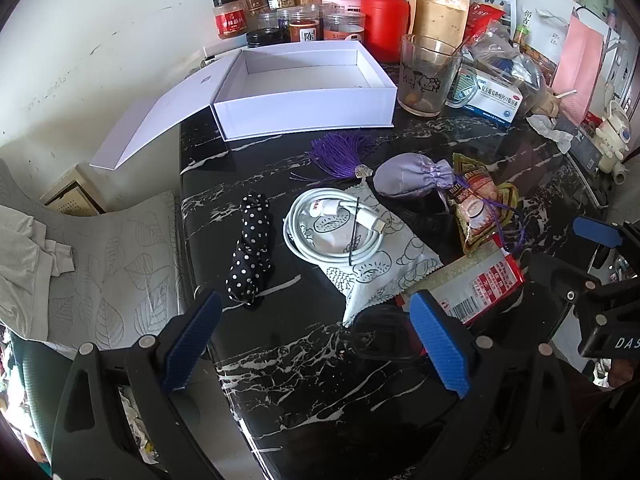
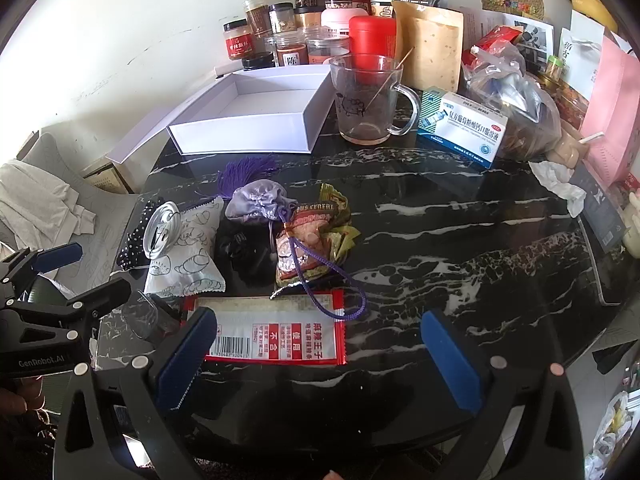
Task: Organize objects
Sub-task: 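Lower the left gripper toward the small dark square case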
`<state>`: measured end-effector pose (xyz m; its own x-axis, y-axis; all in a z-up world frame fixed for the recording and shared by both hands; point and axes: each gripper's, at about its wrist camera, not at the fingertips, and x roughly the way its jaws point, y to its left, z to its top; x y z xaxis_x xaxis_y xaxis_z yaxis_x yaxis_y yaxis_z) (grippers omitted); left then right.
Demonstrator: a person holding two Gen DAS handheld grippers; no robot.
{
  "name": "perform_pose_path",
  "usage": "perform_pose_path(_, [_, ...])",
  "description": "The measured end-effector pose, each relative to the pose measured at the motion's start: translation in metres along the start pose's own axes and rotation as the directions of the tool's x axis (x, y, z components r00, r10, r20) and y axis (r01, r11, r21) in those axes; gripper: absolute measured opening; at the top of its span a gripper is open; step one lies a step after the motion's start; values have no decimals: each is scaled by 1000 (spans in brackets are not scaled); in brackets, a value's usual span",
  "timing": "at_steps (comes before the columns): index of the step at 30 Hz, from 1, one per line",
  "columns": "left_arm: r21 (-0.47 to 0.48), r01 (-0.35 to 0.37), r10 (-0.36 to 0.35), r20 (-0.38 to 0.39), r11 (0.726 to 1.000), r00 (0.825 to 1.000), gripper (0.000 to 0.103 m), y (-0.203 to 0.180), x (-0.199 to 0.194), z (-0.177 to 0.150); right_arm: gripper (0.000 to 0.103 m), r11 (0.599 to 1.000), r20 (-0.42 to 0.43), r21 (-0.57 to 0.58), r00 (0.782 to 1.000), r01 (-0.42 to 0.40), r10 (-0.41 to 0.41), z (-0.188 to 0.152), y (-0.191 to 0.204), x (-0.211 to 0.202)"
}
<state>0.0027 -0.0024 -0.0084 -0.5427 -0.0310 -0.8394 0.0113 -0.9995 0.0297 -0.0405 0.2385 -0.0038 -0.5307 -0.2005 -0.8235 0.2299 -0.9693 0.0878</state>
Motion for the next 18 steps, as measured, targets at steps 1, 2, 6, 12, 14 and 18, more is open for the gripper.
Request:
perform_pose_path(1, [0,1,-1,-1,1000,1000,95,0,0,0,102,1000,-1,1,1000,0,0,0,0,0])
perform_pose_path(2, [1,1,-1,-2,1000,1000,95,0,0,0,102,1000,-1,1,1000,0,0,0,0,0])
perform_pose_path(6, [0,0,0,-3,1000,1000,95,-1,0,0,102,1000,-1,1,1000,-2,2,-2,-1,0])
perform_pose_path(12, [0,1,-1,-9,1000,1000,95,-1,1,0,102,1000,-1,2,1000,-2,2,-2,-1,0])
perform_pose_path(14, [0,1,-1,-8,1000,1000,95,-2,1,0,102,1000,0,2,1000,-2,2,-3,-1,0])
perform_pose_path(18, [0,0,0,-7,1000,1000,95,-3,0,-1,102,1000,4,2,1000,-4,4,-5,-2,-1])
